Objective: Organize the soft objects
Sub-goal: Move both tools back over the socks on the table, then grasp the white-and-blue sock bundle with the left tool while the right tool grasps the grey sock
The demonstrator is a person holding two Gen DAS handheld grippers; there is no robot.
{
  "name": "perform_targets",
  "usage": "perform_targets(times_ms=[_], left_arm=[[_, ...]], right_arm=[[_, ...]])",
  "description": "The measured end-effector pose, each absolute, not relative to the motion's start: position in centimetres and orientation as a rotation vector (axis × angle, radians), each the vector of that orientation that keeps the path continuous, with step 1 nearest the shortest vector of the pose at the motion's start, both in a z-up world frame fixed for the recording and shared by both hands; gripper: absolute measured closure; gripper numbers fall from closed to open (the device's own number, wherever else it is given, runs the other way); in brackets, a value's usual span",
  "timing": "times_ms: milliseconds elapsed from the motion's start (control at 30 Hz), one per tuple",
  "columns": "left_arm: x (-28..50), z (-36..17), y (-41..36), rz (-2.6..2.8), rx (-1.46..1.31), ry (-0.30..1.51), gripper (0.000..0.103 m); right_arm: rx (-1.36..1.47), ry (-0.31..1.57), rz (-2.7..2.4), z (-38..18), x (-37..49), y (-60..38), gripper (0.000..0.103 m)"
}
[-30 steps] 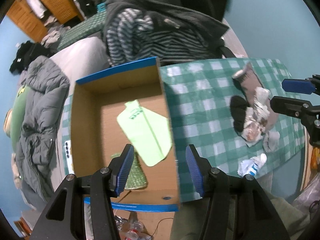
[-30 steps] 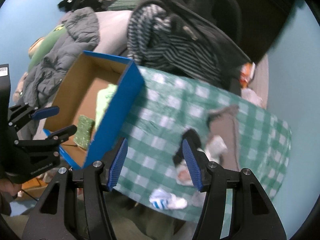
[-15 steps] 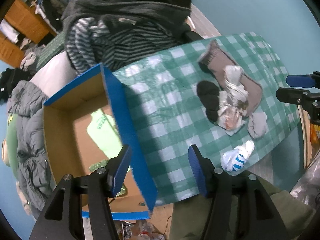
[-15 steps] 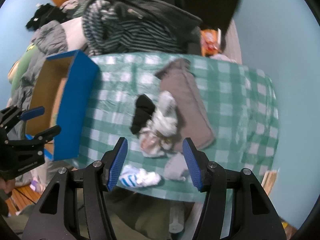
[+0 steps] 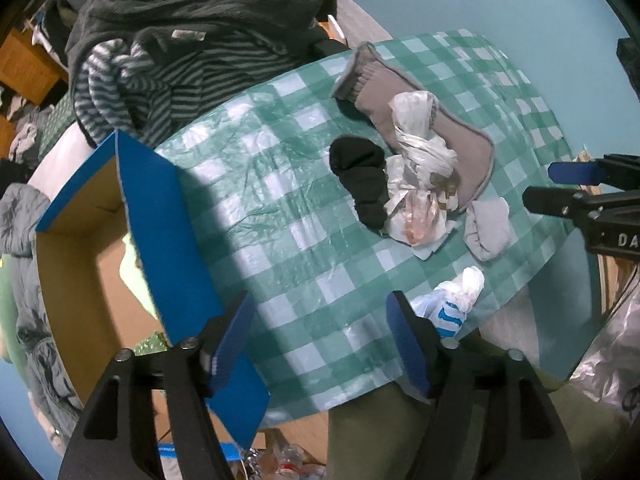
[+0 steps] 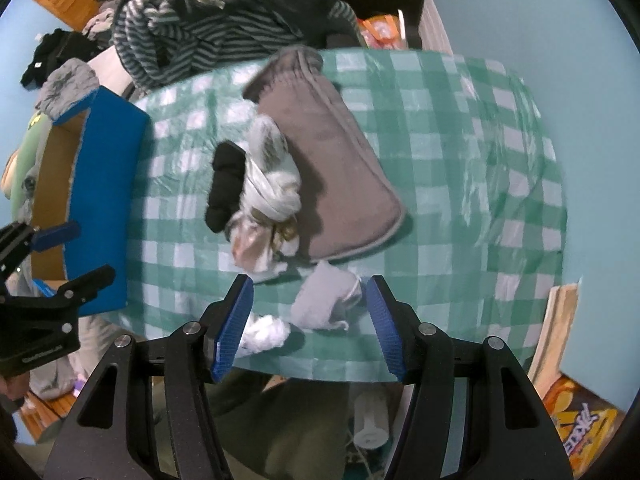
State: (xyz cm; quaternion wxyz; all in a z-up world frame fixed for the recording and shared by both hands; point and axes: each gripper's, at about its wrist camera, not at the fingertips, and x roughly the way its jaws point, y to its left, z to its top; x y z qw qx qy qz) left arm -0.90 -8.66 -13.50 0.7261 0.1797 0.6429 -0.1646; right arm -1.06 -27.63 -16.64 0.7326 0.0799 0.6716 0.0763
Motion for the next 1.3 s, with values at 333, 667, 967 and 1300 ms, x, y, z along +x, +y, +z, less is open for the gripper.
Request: perform_targets(times_ms=[333, 667, 967, 1300], left_arm=[[-2.2, -15.5, -10.3, -0.457, 0.417, 1.436, 0.027], [-4.3, -17.2, -11.4, -0.524, 0.398, 1.468, 0.024], [-6.0, -18.3, -13.4, -0.586, 0.421, 1.472, 0.024], [-7.4, -20.7, -15.9, -0.609, 0.501, 1.480, 0.024]], right_arm=[[0.196, 1.529, 0.159, -21.0, -2.5, -27.7, 0.043], [0.197, 1.551, 0.150, -23.6, -2.6, -27.2, 0.043], [0.199, 1.567, 0.122, -25.3, -2.5, -27.0, 0.043], [0.242, 1.584, 0.126, -26.6, -2.4, -28.1, 0.054]])
